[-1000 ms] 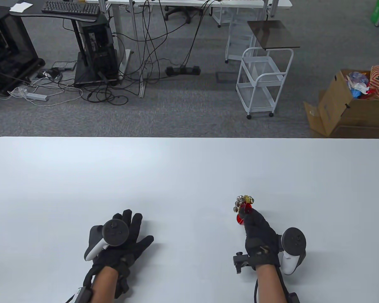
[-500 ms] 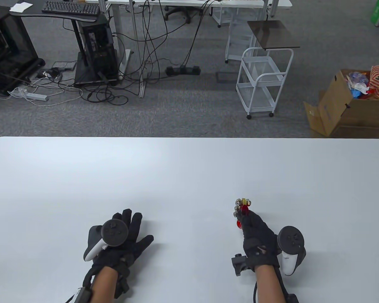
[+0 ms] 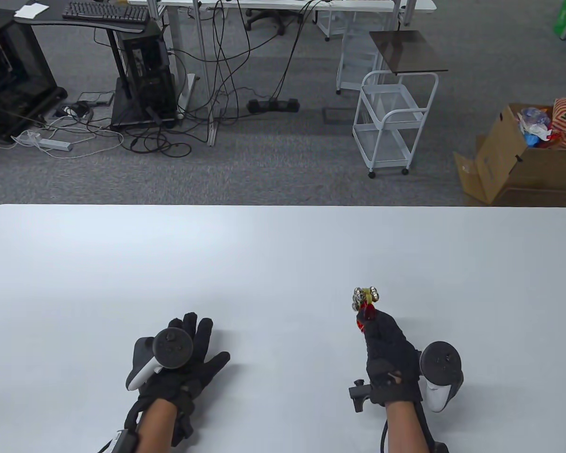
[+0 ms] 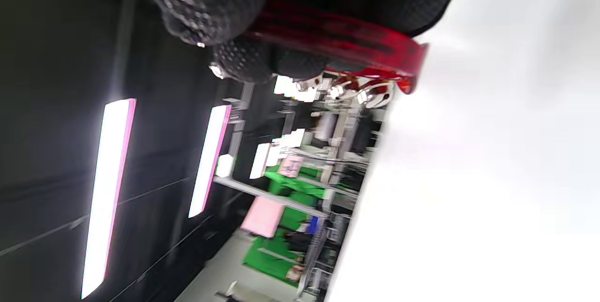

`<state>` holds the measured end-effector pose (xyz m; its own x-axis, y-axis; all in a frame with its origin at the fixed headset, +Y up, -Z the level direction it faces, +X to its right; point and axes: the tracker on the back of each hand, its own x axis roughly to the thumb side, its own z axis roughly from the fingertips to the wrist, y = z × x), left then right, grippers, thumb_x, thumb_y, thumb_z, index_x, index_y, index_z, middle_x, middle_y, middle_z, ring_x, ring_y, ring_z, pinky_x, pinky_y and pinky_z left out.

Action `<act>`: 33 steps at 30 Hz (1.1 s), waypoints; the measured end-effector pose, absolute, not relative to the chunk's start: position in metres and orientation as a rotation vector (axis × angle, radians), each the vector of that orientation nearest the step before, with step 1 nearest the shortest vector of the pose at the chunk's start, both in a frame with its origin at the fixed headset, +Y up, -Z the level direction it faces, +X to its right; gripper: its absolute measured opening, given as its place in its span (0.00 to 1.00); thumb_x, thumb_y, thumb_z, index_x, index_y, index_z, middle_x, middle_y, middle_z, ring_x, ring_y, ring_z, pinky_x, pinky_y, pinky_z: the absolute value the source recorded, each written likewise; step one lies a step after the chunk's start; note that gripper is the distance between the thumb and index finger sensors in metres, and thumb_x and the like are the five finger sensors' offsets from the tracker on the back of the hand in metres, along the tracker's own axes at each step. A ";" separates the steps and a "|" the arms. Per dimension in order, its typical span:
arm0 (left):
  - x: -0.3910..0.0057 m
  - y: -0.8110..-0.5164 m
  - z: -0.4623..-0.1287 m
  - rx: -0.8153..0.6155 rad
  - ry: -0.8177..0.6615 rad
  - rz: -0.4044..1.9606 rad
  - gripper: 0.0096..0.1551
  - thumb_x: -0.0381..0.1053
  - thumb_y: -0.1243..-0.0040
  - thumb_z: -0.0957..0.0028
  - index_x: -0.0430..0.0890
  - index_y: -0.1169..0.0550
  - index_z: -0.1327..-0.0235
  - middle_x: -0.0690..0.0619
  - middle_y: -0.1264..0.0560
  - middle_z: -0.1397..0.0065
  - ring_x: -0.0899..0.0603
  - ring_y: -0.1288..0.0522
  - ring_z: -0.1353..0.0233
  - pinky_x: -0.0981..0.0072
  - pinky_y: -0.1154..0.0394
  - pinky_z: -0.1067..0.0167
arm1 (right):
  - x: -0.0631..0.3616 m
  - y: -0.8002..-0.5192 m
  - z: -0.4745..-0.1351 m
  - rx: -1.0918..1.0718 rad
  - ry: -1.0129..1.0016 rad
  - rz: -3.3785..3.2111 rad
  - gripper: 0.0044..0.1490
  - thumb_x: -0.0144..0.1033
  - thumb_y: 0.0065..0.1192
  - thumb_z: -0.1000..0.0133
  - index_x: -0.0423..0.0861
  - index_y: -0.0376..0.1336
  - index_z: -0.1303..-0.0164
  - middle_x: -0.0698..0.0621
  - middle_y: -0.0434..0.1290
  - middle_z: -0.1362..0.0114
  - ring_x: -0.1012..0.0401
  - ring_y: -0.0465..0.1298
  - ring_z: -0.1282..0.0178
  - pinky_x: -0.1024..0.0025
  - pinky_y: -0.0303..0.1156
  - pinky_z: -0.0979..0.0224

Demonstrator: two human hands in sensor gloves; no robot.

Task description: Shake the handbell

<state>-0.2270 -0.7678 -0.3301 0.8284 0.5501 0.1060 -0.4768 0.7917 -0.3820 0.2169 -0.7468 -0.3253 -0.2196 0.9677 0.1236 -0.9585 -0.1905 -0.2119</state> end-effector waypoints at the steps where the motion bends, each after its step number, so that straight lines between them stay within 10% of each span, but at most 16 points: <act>1: -0.227 -0.767 -0.330 -0.350 -0.217 0.562 0.54 0.69 0.53 0.36 0.48 0.63 0.13 0.42 0.76 0.16 0.28 0.81 0.22 0.26 0.74 0.32 | 0.219 -0.749 -0.327 -0.043 -0.253 1.766 0.30 0.36 0.58 0.47 0.40 0.71 0.38 0.45 0.74 0.31 0.43 0.72 0.28 0.46 0.67 0.29; 23: -0.228 -0.764 -0.327 -0.337 -0.222 0.571 0.54 0.69 0.53 0.37 0.48 0.63 0.13 0.41 0.76 0.15 0.28 0.81 0.22 0.26 0.74 0.33 | 0.219 -0.746 -0.323 -0.116 -0.219 1.777 0.29 0.36 0.58 0.47 0.40 0.72 0.38 0.44 0.74 0.31 0.42 0.72 0.29 0.45 0.68 0.30; 30: -0.227 -0.765 -0.330 -0.334 -0.207 0.557 0.54 0.69 0.53 0.36 0.48 0.63 0.13 0.41 0.76 0.15 0.27 0.80 0.22 0.26 0.74 0.33 | 0.207 -0.626 -0.245 0.485 -0.850 1.591 0.29 0.39 0.56 0.46 0.45 0.69 0.35 0.50 0.71 0.27 0.47 0.69 0.23 0.48 0.66 0.24; 33: -0.227 -0.766 -0.330 -0.339 -0.203 0.553 0.54 0.69 0.53 0.37 0.48 0.63 0.13 0.41 0.76 0.15 0.27 0.80 0.22 0.26 0.74 0.33 | 0.211 -0.625 -0.240 0.471 -0.878 1.548 0.29 0.39 0.56 0.46 0.48 0.68 0.35 0.53 0.70 0.26 0.49 0.69 0.22 0.49 0.66 0.23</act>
